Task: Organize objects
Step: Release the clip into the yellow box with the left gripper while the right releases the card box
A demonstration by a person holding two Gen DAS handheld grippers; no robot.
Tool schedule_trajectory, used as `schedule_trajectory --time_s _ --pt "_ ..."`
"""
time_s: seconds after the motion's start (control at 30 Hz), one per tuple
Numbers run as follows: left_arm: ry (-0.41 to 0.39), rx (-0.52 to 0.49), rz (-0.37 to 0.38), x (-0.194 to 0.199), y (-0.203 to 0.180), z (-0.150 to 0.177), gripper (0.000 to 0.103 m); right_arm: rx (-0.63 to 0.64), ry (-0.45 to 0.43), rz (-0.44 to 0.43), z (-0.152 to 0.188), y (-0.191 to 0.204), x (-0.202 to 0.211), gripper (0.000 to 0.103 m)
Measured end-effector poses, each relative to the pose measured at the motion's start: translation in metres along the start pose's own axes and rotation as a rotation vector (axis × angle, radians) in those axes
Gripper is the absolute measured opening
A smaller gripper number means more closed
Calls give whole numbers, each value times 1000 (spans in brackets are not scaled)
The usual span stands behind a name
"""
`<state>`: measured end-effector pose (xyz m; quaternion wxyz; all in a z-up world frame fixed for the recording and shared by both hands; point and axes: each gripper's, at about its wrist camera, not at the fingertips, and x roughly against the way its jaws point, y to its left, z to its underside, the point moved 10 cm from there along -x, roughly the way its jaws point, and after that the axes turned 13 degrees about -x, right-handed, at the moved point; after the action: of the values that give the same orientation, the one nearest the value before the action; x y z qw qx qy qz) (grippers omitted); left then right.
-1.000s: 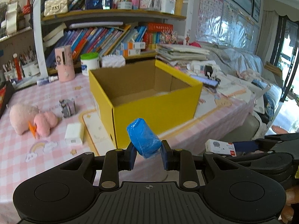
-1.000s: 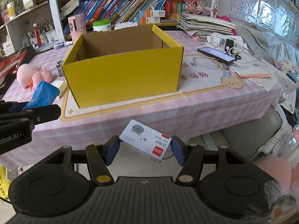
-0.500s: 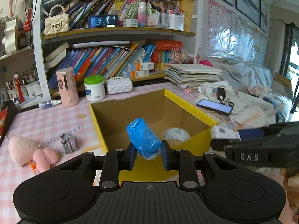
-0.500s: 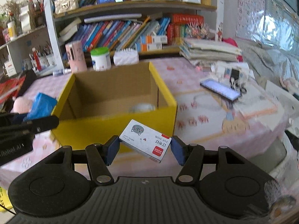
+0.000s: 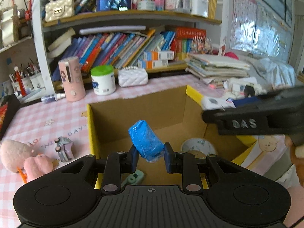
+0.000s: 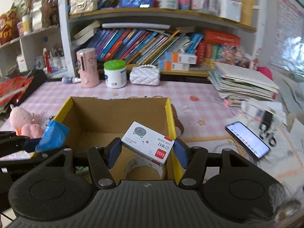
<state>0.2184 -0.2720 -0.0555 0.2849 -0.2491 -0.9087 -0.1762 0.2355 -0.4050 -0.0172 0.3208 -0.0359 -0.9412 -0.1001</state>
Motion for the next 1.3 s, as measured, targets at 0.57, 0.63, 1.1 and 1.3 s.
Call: schedule_trajectory --time_s 0.57,0.63,1.1,1.3 --pt "145 7 -8 -41 -6 19 26 180 209 -85 9 24 -92 58" --pt "151 10 -8 -42 -5 19 26 214 231 -88 13 27 -99 58" --pt "137 27 -27 -34 -1 20 28 313 347 -91 29 35 -123 58" --pt "117 15 -29 -27 -1 18 30 293 331 -94 26 34 -119 59"
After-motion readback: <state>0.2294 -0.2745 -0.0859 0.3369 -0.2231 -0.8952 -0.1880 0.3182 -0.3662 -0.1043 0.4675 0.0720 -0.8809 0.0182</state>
